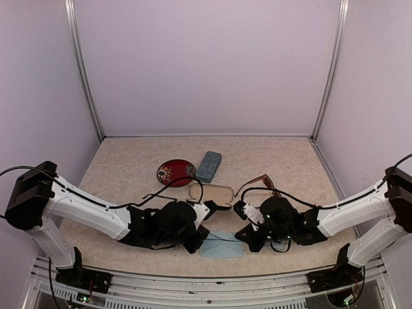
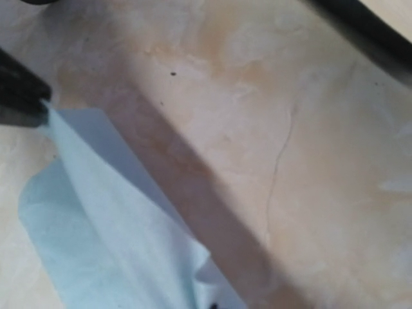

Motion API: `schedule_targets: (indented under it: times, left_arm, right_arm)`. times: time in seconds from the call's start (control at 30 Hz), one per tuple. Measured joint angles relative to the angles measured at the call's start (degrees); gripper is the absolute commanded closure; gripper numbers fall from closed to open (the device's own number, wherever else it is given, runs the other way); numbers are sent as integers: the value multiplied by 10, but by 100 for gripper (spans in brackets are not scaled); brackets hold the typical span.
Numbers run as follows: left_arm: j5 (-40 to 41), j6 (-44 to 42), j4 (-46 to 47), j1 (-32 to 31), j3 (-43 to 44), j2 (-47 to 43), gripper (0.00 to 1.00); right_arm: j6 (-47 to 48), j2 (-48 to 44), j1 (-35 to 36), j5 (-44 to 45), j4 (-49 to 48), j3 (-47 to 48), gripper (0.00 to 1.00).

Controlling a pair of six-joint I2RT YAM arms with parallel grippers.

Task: Organize the sunglasses
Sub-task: Fold the glasses cleaning cloth at the center of the board.

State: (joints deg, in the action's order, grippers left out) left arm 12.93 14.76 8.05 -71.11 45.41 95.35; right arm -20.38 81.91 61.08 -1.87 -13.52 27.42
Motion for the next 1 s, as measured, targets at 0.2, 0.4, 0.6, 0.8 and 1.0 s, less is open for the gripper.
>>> schedule_targets:
  times: [0.2,0.4,0.6,0.8,1.0]
  left_arm:
    - [0,4,0,-9,-1,1,100]
    - [6,9,0,-12,-2,10,100]
    - [9,15,-2,-17,-6,18,100]
    - [10,18,-3,-20,-10,18,100]
    - [10,19,-4,-24,-12,18,100]
  right_arm:
    - [0,0,3,0,1,0,100]
    - [-2,0,8,0,1,-6,100]
    - [-7,0,13,0,1,-10,100]
    - [-15,0,20,0,0,-11,100]
    - [-21,2,27,0,0,-11,100]
